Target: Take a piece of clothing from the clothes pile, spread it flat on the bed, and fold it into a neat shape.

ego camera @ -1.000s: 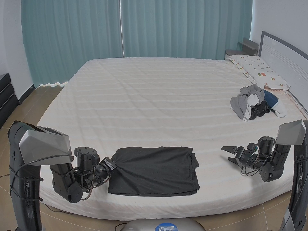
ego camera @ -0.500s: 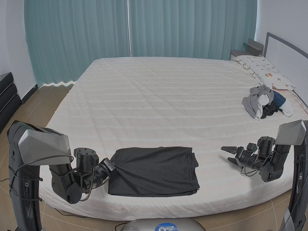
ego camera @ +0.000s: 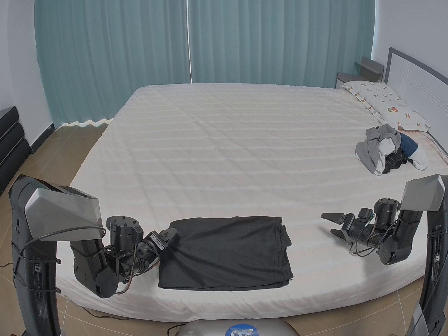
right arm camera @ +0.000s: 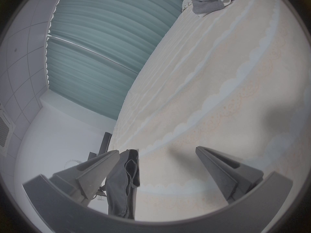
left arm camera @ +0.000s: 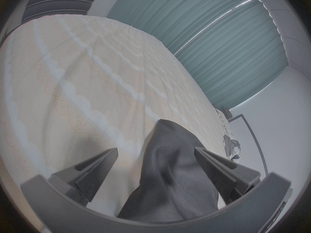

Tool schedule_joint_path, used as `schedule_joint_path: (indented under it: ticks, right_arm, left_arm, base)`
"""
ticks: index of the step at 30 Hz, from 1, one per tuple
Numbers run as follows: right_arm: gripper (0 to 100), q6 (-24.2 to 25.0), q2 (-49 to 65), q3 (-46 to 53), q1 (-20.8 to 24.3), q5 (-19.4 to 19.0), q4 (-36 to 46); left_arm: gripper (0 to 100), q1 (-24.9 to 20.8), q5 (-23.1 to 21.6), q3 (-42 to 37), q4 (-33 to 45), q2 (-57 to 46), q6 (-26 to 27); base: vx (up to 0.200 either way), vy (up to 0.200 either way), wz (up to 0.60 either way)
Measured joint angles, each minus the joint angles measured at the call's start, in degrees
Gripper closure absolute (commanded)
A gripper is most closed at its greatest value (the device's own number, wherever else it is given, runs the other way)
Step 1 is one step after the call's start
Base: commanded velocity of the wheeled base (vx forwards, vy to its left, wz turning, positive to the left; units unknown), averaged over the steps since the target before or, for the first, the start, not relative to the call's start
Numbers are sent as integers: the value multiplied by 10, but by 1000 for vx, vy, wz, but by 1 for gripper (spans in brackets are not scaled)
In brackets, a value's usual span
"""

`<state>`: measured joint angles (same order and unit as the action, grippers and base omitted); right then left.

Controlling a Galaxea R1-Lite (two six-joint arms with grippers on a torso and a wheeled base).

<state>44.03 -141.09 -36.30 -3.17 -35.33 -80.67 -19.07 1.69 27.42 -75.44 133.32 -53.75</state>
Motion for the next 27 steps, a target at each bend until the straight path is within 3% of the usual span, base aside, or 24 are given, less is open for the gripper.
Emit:
schedule_joint_path:
  ticks: [12, 20, 27]
  right_arm:
    - [0, -1, 25, 3, 6, 7, 3]
    - [0, -17, 80, 58, 16, 14, 0]
    - [0, -65, 190, 149, 9, 15, -1]
  left_arm:
    - [0, 36, 14, -5, -14, -43, 5]
    - [0, 49, 50, -29, -67, -84, 88]
    - [0, 49, 74, -66, -93, -138, 156]
  base:
    - [0, 0, 0]
    - [0, 0, 0]
    - [0, 0, 0]
